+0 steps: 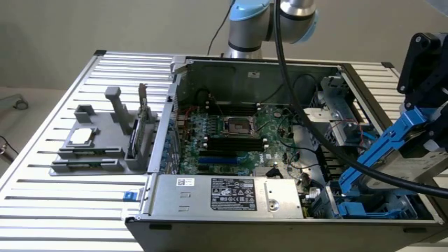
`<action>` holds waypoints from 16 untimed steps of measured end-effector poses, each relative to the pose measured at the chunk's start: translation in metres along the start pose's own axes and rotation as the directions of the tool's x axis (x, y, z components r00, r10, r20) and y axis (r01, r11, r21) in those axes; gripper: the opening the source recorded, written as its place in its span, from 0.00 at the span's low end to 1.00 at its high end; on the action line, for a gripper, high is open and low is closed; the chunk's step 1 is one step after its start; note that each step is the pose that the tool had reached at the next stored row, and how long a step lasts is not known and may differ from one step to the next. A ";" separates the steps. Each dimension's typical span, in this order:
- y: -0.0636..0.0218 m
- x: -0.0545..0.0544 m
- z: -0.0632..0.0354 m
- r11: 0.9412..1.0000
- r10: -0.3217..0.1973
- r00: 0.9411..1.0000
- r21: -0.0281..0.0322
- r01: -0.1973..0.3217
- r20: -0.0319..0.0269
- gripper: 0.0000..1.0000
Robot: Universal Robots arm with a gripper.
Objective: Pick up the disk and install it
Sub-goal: 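Pick up the disk, then insert the disk into the insertion slot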
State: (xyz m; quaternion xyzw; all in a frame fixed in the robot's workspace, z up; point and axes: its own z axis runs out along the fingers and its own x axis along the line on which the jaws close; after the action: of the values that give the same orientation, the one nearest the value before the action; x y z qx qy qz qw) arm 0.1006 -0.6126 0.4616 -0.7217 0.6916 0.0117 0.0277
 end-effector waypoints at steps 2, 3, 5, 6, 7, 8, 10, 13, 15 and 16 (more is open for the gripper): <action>0.0000 0.000 0.0000 1.000 0.000 1.000 0.000 0.000 0.000 0.33; 0.0000 0.000 0.0000 1.000 0.000 1.000 0.000 0.000 0.000 0.33; 0.0000 0.000 0.0000 1.000 0.000 1.000 0.000 0.000 0.000 0.33; 0.0000 0.000 0.0000 1.000 0.000 1.000 0.000 0.000 0.000 0.33; 0.0000 0.000 0.0000 1.000 0.000 1.000 0.000 0.000 0.000 0.33; 0.0000 0.000 0.0000 1.000 0.000 1.000 0.000 0.000 0.000 0.33; 0.0000 0.000 0.0000 1.000 0.000 1.000 0.000 0.000 0.000 0.33; 0.0000 0.000 0.0000 1.000 0.000 1.000 0.000 0.000 0.000 0.33; 0.0001 -0.001 0.0000 1.000 0.000 1.000 0.000 0.000 -0.001 0.33; 0.0003 -0.001 0.0000 1.000 0.000 1.000 0.001 0.000 -0.002 0.33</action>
State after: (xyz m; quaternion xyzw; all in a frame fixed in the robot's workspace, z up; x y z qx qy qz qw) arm 0.1002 -0.6118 0.4617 -0.7216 0.6917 0.0108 0.0273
